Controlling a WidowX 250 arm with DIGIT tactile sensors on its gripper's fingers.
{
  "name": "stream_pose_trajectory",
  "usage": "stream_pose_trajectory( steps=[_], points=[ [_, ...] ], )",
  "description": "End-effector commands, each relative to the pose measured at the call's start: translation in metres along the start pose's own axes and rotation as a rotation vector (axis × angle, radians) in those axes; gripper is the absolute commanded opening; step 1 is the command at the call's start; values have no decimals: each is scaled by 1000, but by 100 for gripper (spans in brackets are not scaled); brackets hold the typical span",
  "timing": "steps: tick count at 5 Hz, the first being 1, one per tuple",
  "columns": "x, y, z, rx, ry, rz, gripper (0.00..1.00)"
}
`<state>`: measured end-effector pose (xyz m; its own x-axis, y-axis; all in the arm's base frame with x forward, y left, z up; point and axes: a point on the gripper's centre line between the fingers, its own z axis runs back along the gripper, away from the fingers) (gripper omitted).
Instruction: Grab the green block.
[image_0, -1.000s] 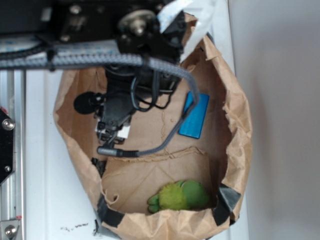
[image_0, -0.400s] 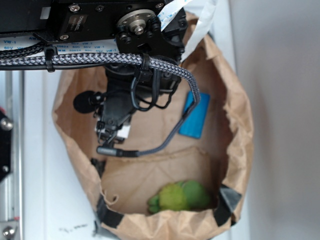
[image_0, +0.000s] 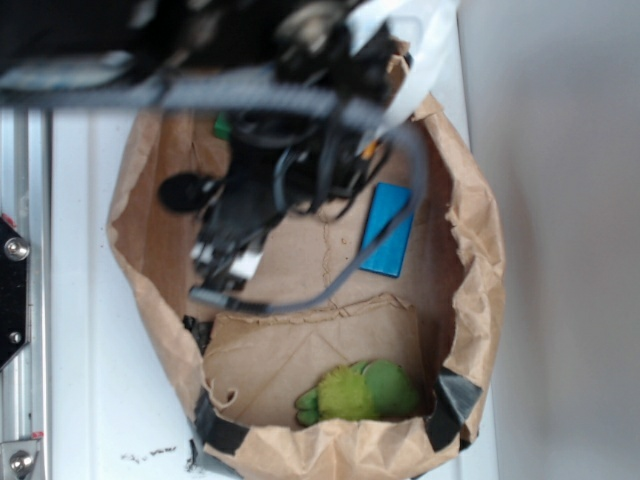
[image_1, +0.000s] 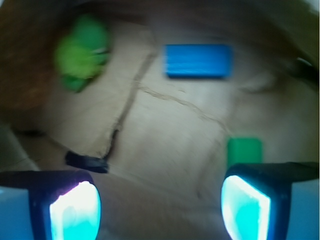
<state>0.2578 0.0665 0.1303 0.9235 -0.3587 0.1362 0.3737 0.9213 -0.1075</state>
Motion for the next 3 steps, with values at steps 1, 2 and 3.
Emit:
stream_pose_trajectory(
  steps=[1, 2, 3],
  points=[
    [-8, 21, 5, 46, -42, 6, 100],
    [-9, 30, -7, 64, -20, 16, 100],
    [-8, 37, -15, 76, 0, 32, 100]
  ],
)
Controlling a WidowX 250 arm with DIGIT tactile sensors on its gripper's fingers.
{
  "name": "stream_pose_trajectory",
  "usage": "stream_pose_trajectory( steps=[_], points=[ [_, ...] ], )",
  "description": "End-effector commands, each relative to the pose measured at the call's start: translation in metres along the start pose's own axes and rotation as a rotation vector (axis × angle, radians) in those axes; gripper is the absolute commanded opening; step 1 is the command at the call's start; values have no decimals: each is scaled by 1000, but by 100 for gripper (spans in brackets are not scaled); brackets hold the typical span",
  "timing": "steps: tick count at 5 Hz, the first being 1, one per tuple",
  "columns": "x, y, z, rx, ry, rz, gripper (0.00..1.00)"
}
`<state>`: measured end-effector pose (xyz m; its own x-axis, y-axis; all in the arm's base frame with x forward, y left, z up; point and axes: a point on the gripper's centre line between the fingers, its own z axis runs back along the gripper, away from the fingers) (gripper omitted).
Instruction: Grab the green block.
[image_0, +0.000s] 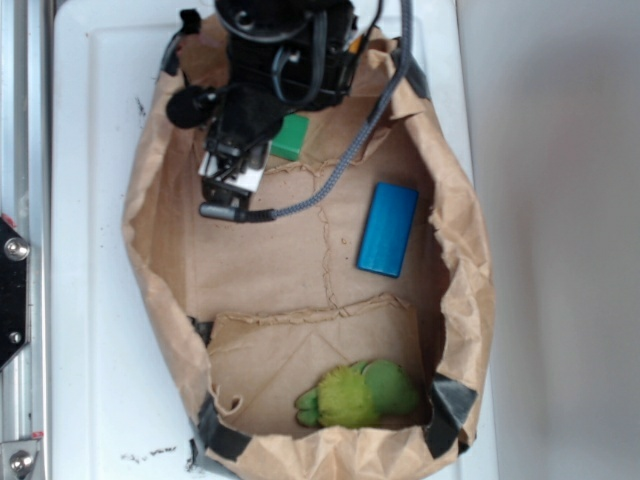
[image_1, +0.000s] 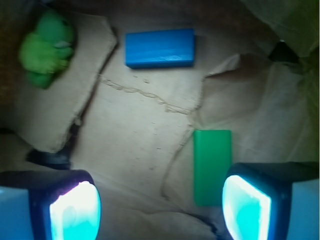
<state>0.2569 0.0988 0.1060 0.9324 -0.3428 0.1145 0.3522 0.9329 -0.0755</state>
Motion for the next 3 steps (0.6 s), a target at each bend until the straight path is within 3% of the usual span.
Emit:
stream_pose_trajectory(
  steps=[1, 2, 3],
  points=[
    [12, 11, -3, 41, -4, 36, 100],
    [18, 16, -11, 34, -13, 64, 100],
    [29, 19, -13, -15, -53, 112, 100]
  ],
)
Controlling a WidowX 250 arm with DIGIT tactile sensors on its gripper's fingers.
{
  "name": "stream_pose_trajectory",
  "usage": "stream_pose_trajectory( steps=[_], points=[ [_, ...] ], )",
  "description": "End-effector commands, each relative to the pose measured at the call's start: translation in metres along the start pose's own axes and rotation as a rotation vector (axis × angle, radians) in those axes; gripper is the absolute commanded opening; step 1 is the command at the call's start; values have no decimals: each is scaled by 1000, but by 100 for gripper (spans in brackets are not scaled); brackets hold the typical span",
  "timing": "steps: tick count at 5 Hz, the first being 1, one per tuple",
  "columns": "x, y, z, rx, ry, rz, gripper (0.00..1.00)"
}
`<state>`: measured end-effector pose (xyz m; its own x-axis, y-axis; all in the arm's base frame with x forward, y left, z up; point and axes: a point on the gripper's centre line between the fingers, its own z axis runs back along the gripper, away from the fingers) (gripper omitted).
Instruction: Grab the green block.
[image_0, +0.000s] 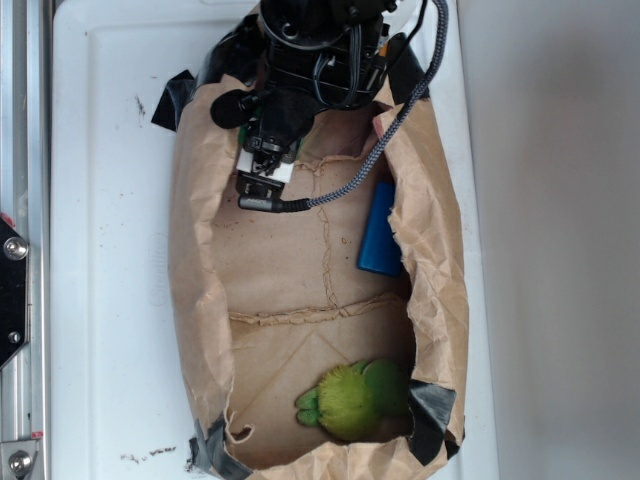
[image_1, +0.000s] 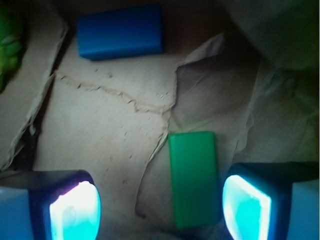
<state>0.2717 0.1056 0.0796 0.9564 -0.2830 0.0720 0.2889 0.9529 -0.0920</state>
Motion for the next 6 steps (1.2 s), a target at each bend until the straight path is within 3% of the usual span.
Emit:
stream_pose_trajectory(
  steps=[1, 2, 3, 6],
  points=[
    [20, -15, 26, -40, -106, 21, 100],
    [7, -39, 46, -78, -112, -24, 100],
    [0, -48, 54, -103, -119, -51, 100],
    [12, -34, 17, -18, -108, -22, 100]
  ],
)
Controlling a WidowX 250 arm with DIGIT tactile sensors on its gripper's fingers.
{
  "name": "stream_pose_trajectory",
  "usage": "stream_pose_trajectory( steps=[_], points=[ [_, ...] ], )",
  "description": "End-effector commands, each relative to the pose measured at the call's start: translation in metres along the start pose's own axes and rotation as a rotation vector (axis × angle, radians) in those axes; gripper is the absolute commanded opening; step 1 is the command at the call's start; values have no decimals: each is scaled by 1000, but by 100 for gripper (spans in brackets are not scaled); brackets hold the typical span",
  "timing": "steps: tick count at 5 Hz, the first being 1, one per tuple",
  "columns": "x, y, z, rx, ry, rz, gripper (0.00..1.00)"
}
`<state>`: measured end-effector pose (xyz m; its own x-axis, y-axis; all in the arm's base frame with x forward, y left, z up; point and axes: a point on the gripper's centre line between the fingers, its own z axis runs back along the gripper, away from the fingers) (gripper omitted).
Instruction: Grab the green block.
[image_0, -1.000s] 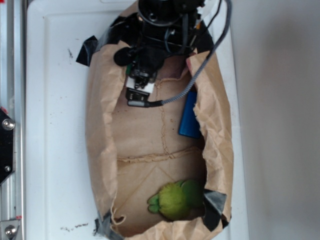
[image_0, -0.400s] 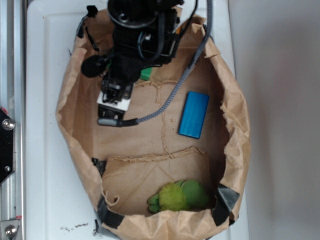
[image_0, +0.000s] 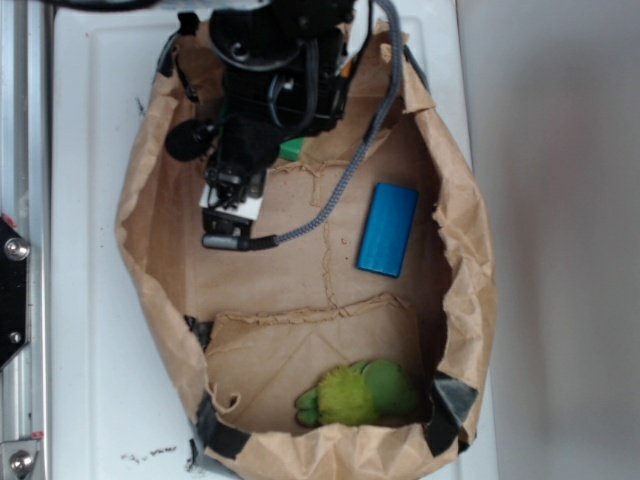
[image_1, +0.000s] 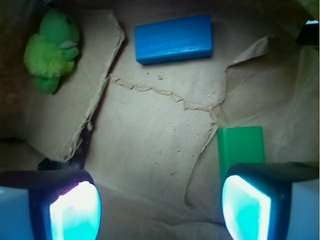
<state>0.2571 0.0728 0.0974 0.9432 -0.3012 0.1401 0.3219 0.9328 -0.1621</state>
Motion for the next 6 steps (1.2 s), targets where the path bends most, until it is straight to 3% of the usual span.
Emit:
stream_pose_trajectory(
  steps=[1, 6],
  points=[
    [25, 13, -6, 62, -32, 31, 100],
    [15, 45, -18, 160, -33, 18, 100]
  ],
)
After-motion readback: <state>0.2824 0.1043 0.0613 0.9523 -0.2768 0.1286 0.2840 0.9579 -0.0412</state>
